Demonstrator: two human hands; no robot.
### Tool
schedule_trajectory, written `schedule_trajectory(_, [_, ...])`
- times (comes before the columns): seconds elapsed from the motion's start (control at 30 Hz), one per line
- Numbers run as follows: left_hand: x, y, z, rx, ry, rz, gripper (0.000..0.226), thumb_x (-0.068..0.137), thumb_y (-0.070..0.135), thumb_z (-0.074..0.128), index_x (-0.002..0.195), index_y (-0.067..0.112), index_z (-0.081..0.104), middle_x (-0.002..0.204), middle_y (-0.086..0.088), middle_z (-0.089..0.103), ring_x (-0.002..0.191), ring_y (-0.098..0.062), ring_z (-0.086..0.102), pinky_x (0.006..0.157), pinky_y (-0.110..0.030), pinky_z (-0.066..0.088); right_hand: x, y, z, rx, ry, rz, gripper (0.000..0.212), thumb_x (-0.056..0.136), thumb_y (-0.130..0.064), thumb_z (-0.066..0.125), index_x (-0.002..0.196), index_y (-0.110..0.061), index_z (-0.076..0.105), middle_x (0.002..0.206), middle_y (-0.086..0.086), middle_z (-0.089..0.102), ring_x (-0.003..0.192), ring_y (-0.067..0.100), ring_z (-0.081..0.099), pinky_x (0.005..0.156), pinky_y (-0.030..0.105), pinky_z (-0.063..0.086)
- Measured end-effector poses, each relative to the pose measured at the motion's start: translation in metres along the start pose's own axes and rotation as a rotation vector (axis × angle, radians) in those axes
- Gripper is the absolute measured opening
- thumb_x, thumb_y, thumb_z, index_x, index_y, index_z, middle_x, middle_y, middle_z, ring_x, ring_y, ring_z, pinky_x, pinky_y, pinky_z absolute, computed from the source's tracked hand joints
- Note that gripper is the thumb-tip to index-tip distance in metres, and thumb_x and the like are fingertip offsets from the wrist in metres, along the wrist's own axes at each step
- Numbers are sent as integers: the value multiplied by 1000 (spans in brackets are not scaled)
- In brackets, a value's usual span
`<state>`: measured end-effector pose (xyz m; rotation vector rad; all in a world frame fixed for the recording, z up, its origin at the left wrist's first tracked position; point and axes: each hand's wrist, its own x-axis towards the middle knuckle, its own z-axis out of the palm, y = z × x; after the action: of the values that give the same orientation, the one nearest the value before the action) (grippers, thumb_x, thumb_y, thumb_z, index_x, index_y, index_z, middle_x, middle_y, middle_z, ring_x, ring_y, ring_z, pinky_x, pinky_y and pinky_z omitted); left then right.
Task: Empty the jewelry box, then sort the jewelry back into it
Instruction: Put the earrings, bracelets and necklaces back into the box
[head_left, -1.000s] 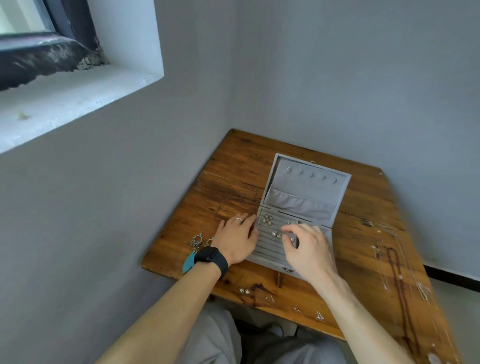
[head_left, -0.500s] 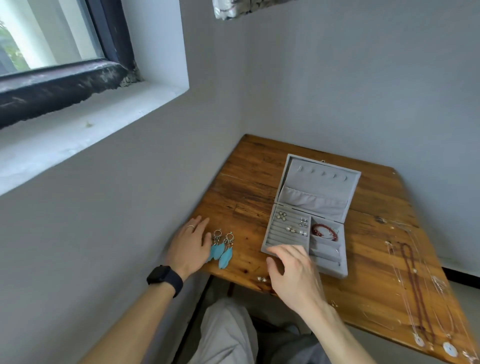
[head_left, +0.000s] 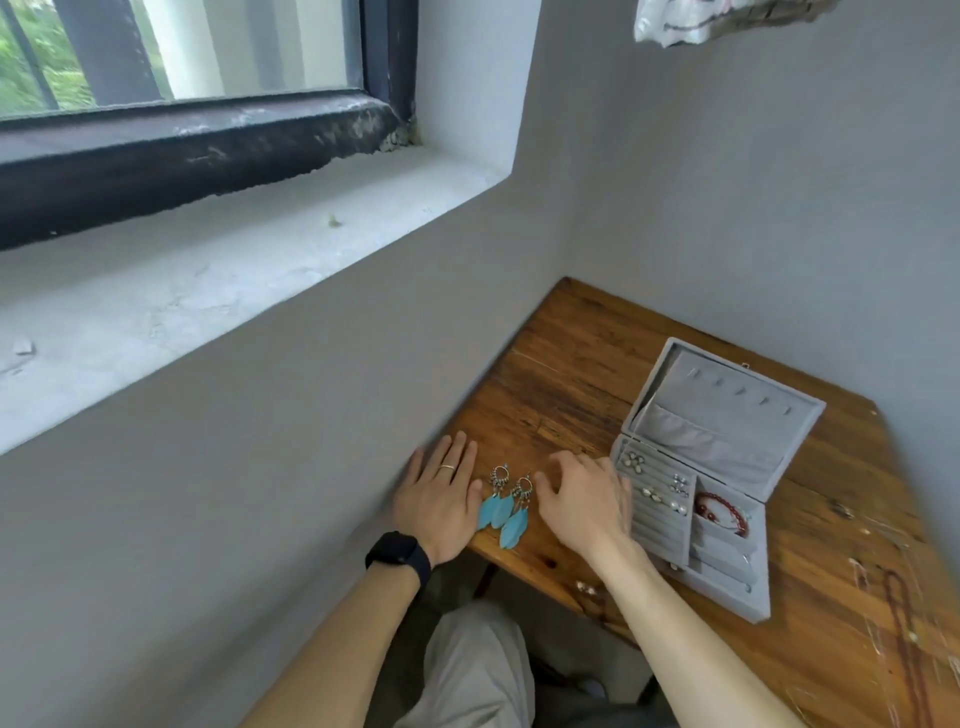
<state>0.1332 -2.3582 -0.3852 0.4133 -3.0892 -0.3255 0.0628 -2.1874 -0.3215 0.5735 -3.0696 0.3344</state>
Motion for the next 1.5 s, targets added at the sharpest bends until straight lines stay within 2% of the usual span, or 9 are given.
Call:
schedule_trajectory(0.33, [-4,-4,-2,-39,11,6,59,106,44,12,160,20,6,168,2,3,154,-14,-1,125,-43,1,17,-14,11,142,-53,19,5,94,-39,60,93,-35,62,94,-15,67,97,13,63,96,41,46])
schedule_trajectory(0.43, [0,-3,-8,-141,11,-25,57,107,43,19,160,22,15,168,4,10,154,-14,5,126,-39,3,6,-7,2,377,-61,4,5,95,-34,63,97,-30,64,92,-18,66,83,-4,57,74,14,46])
schedule_trajectory(0.53, [13,2,-21,-317,45,-103,54,104,48,34,152,24,36,159,1,33,146,-19,27,119,-36,26,-14,1,-11,565,7,23,2,94,-30,66,93,-29,65,92,-18,67,86,-9,57,62,4,42])
schedule_trajectory(0.77, [49,20,-31,-241,-11,-51,54,93,57,54,142,35,51,145,0,49,132,-23,44,107,-38,42,-72,31,-42,844,177,58,3,94,-29,66,92,-28,64,99,-19,70,98,-11,61,74,1,44])
schedule_trajectory(0.9, [51,18,-25,-282,62,-64,23,90,51,64,109,40,71,131,7,58,121,-19,52,100,-37,47,-98,54,-56,955,242,91,4,93,-26,66,91,-25,63,99,-16,74,97,-5,66,76,9,51])
schedule_trajectory(1.03, [46,22,-29,-341,105,-44,4,88,41,71,86,41,68,118,8,63,112,-17,57,93,-34,50,-112,76,-65,996,289,120,6,92,-22,68,90,-20,62,92,-10,75,92,0,68,76,9,50])
schedule_trajectory(1.2, [39,26,-37,-269,43,14,17,93,37,66,110,34,70,126,3,60,115,-20,57,96,-36,50,-118,96,-71,1031,304,154,5,92,-20,68,93,-21,63,92,-6,74,91,9,70,76,22,58])
schedule_trajectory(1.4, [37,27,-47,-292,-27,34,8,92,37,69,85,40,66,113,5,64,102,-15,59,91,-34,50,-131,108,-80,1063,319,138,3,93,-22,66,92,-23,65,89,-6,73,89,10,69,80,23,56])
schedule_trajectory(1.5, [37,37,-55,-485,-35,-5,3,91,32,72,89,32,71,101,10,67,96,-10,60,80,-23,45,-138,115,-81,1079,327,136,3,93,-21,67,93,-24,66,90,-6,73,90,10,69,79,22,56])
